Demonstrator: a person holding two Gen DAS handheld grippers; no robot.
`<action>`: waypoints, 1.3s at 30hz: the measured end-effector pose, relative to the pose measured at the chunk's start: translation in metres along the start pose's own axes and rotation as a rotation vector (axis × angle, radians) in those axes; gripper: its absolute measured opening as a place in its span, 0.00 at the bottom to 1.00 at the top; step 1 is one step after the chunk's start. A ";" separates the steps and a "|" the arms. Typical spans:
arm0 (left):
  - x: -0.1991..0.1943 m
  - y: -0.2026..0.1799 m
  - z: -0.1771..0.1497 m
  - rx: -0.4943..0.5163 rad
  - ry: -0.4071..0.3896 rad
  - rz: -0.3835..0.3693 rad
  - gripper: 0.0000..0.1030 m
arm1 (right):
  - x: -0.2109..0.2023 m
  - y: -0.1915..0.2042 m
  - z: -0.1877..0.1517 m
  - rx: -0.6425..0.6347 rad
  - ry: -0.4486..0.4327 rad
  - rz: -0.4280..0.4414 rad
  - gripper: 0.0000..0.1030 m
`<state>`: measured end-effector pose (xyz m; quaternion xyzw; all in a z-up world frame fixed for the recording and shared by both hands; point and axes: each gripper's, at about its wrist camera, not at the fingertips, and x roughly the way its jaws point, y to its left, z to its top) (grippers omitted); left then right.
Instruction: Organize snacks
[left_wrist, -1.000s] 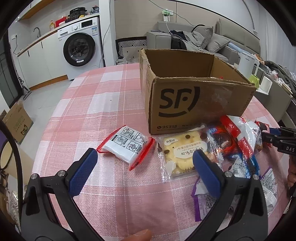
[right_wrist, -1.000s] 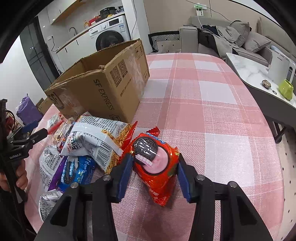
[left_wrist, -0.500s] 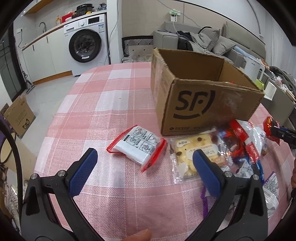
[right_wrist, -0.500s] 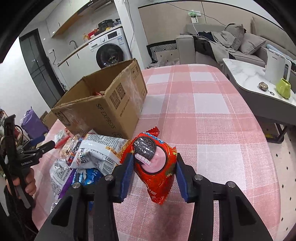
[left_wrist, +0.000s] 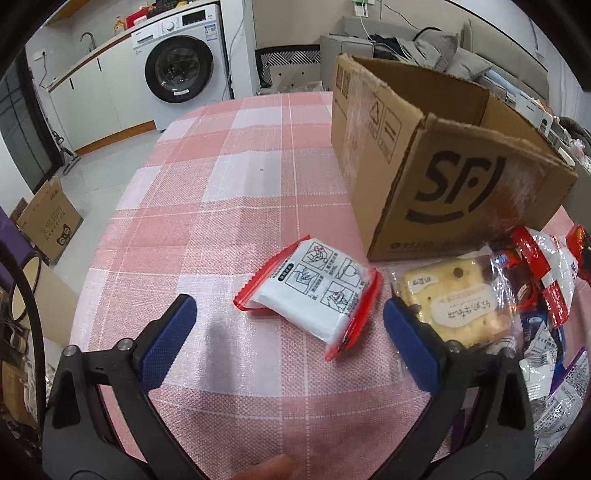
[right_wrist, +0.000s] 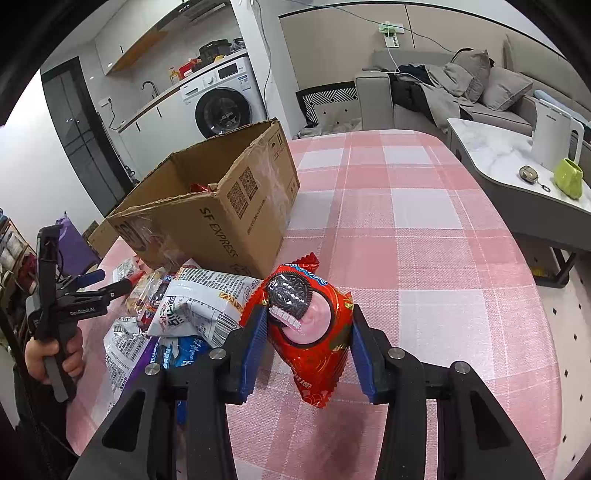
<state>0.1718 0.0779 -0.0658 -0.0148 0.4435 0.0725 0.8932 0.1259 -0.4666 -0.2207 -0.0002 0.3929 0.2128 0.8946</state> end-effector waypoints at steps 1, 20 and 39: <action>0.002 0.000 0.000 -0.001 0.010 -0.009 0.85 | 0.000 0.000 0.000 0.001 0.000 0.001 0.43; -0.009 -0.004 -0.006 0.036 -0.031 -0.118 0.37 | -0.004 0.001 0.001 -0.005 -0.012 0.006 0.43; -0.010 -0.006 0.002 0.085 -0.038 -0.051 0.71 | -0.001 0.001 0.002 -0.009 -0.007 0.004 0.43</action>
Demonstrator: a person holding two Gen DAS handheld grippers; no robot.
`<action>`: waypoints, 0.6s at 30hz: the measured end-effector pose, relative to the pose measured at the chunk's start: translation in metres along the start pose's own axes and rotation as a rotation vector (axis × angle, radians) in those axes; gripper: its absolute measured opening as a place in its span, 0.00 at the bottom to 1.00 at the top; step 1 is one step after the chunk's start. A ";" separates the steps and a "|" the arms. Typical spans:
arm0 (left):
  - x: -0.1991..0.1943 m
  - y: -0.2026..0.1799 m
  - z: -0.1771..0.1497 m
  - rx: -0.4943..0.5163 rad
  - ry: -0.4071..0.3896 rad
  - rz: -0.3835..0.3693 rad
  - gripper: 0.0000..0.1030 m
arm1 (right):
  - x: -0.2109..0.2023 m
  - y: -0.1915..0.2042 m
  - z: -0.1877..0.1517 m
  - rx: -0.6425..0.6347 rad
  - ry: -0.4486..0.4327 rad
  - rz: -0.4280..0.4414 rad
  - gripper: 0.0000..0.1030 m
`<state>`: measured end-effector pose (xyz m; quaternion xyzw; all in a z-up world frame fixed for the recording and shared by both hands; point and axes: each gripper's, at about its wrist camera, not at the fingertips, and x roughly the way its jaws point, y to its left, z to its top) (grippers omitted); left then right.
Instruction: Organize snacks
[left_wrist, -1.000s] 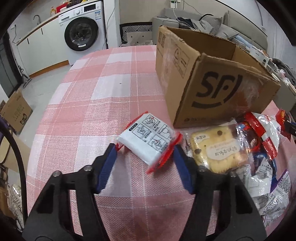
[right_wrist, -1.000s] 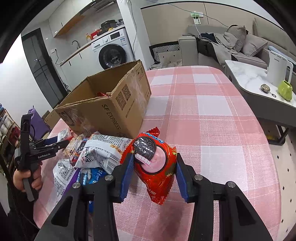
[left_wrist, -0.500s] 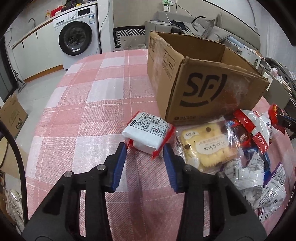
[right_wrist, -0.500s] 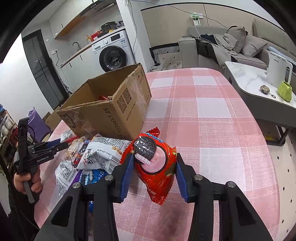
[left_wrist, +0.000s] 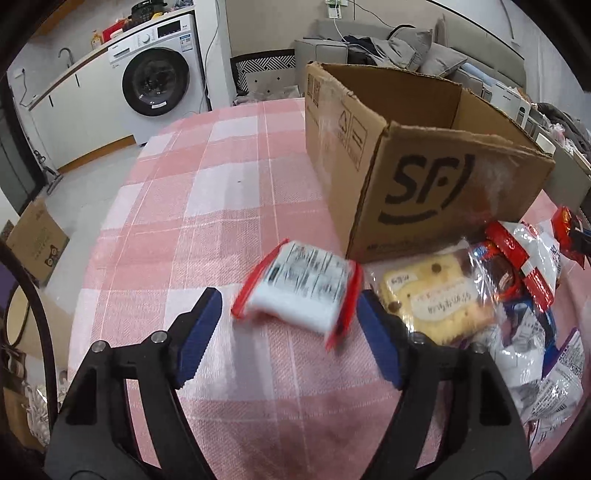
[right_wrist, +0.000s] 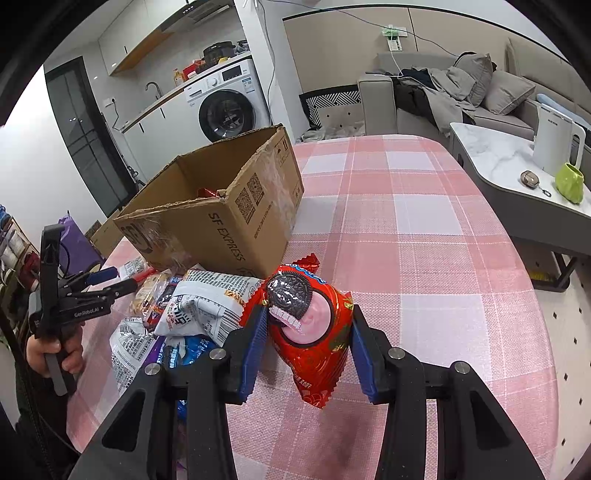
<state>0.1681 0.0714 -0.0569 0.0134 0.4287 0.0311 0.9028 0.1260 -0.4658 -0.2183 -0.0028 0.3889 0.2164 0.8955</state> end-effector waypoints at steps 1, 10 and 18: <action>0.001 -0.001 0.001 0.011 0.000 0.004 0.71 | 0.000 0.000 0.000 0.000 0.001 -0.001 0.43; 0.002 -0.005 0.000 0.029 -0.025 -0.060 0.44 | 0.000 0.002 0.000 -0.005 -0.002 0.001 0.43; -0.009 -0.002 0.000 0.017 -0.054 -0.075 0.39 | -0.007 0.004 0.000 -0.011 -0.024 0.013 0.43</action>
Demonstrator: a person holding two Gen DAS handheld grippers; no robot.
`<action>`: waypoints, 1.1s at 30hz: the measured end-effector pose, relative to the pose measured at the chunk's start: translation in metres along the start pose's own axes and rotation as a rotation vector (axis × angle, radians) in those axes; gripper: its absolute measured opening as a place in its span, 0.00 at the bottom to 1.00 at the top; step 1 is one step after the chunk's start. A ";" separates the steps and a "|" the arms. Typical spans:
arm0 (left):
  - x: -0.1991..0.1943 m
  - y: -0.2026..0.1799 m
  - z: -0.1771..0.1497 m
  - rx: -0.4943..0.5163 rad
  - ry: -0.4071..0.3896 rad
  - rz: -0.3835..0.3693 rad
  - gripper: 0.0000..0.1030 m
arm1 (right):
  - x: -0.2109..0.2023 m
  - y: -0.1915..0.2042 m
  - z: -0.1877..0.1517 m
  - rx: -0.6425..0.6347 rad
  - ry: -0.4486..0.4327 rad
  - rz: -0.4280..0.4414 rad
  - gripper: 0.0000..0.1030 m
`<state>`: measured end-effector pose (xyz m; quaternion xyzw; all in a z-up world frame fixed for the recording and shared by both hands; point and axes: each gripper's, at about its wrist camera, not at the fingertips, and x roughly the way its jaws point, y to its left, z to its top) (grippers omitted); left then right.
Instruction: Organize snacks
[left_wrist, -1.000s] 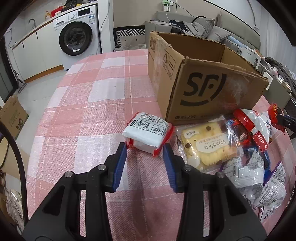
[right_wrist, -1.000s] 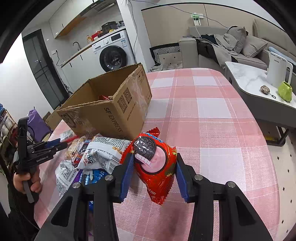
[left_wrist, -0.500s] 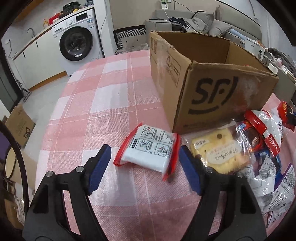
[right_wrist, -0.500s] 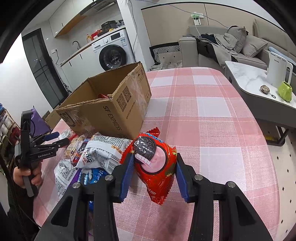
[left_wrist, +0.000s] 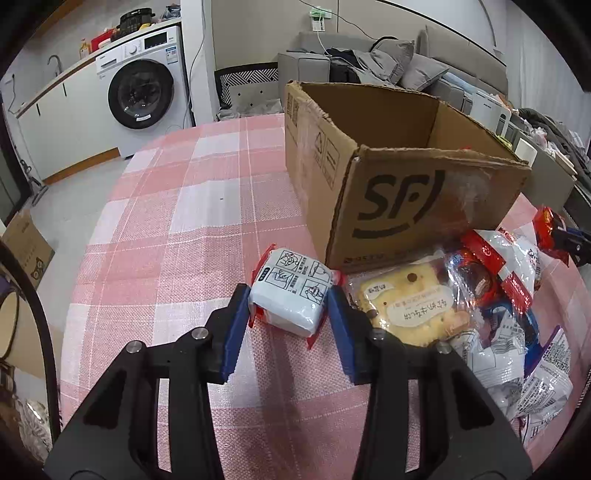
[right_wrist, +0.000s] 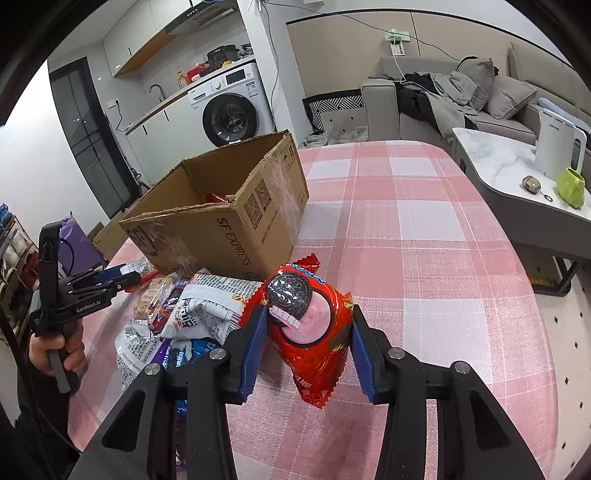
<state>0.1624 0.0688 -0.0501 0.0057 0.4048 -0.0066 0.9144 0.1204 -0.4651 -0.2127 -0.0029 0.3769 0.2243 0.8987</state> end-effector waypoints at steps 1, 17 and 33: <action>0.000 -0.001 0.000 0.001 0.002 0.002 0.39 | -0.001 0.000 0.000 0.000 -0.002 0.000 0.43; 0.017 -0.012 0.000 0.120 0.079 0.029 0.59 | -0.009 0.002 0.001 -0.008 -0.015 -0.007 0.43; -0.013 0.005 -0.009 0.050 -0.004 -0.001 0.39 | -0.007 0.012 0.002 -0.031 -0.015 0.005 0.43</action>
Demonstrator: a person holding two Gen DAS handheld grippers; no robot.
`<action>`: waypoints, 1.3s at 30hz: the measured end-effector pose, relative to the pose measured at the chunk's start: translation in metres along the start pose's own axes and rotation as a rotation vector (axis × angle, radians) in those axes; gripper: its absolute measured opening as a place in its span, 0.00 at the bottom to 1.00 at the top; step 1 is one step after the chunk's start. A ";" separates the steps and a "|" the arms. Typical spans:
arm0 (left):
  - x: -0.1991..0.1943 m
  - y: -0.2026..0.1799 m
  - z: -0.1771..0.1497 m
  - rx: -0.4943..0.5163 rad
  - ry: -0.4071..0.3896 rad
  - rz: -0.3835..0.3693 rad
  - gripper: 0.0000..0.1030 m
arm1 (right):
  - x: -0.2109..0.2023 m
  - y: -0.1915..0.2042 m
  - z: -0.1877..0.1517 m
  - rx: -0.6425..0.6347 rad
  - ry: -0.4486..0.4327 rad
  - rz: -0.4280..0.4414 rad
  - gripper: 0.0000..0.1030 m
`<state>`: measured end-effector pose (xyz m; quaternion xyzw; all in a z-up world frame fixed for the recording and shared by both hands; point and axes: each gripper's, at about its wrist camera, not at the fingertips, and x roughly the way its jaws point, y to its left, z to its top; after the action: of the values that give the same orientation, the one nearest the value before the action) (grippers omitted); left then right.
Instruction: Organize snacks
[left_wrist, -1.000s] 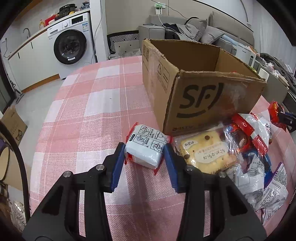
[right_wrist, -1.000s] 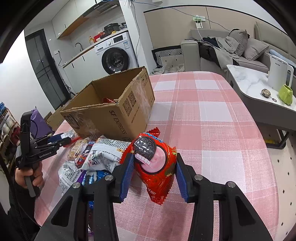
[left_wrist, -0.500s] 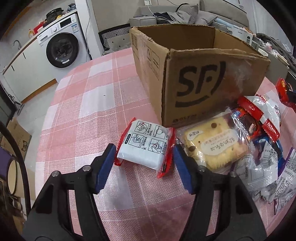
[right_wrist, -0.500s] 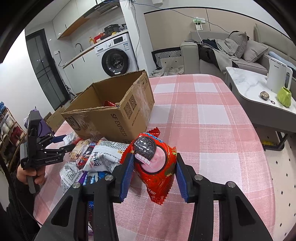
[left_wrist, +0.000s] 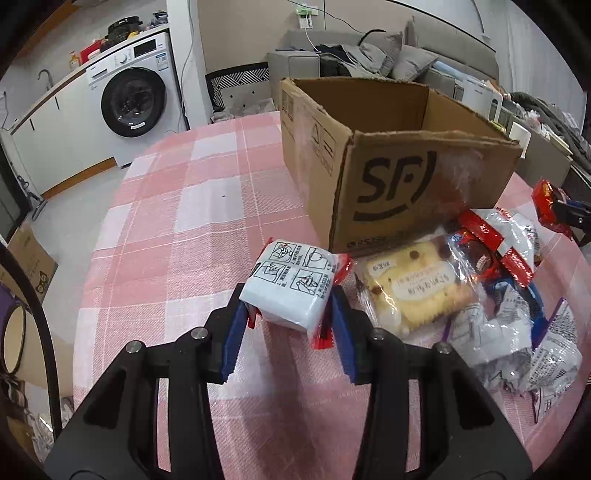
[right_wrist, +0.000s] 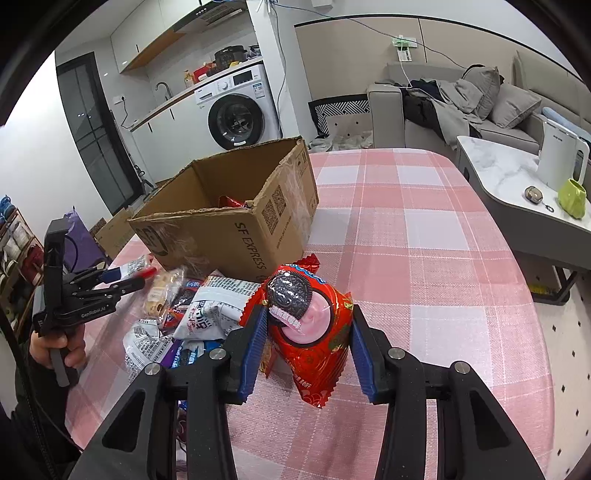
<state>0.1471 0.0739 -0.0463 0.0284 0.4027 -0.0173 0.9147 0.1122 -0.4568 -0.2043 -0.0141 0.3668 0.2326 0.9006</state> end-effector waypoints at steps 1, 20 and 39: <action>-0.004 0.001 -0.001 -0.006 -0.008 0.004 0.39 | 0.000 0.001 0.000 -0.003 -0.003 0.001 0.43; -0.098 -0.020 0.025 -0.090 -0.208 -0.037 0.39 | -0.019 0.025 0.025 -0.034 -0.092 0.055 0.43; -0.103 -0.057 0.072 -0.080 -0.256 -0.041 0.39 | -0.002 0.059 0.064 -0.080 -0.115 0.102 0.43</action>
<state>0.1275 0.0133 0.0758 -0.0189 0.2835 -0.0232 0.9585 0.1274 -0.3927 -0.1474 -0.0183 0.3051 0.2929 0.9060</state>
